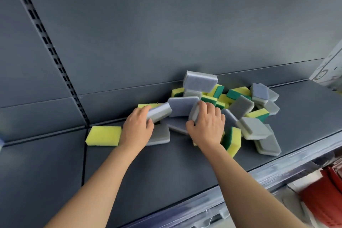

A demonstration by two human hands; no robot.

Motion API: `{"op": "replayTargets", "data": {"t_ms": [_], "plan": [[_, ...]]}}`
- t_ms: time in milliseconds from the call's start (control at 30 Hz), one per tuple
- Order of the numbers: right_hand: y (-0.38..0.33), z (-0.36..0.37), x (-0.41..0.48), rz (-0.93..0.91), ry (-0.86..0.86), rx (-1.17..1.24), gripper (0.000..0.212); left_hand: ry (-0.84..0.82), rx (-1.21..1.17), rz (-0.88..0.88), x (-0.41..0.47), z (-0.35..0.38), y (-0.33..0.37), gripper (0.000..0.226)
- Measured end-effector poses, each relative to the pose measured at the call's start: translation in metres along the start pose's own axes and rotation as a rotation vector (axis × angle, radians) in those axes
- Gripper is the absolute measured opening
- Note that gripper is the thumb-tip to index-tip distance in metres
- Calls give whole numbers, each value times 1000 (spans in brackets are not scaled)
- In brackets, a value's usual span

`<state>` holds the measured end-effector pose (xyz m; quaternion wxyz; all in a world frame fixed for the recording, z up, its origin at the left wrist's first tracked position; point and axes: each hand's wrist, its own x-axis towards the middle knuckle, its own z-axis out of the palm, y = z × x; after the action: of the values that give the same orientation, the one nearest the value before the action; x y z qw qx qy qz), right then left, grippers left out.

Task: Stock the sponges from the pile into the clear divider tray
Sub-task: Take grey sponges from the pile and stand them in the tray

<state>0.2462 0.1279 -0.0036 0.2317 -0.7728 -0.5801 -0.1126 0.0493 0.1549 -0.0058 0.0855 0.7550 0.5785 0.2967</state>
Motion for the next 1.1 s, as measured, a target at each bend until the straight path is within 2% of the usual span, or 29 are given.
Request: {"op": "replayTargets", "data": {"t_ms": [200,367,467,633,800,900,1100], "plan": [[-4,-26,0,-60,218,187,56,252,-104,-27,-15,-14,14,28],[-23,-47,-8,-206,312,502,55,375,-182,-84,-33,-39,24,23],[-41,-54,-19,-307,142,747,52,398,-219,-146,-49,-53,27,16],[-68,-57,-37,-237,-295,1148,55,392,-262,-245,-83,-72,19,11],[-101,-60,-61,-305,-548,1271,54,382,-434,-443,-113,-98,10,10],[-127,-60,-76,-428,-624,1246,52,405,-491,-509,-130,-117,-2,9],[-187,-57,-113,-756,-528,1092,61,388,-593,-628,-173,-162,-47,14]]}}
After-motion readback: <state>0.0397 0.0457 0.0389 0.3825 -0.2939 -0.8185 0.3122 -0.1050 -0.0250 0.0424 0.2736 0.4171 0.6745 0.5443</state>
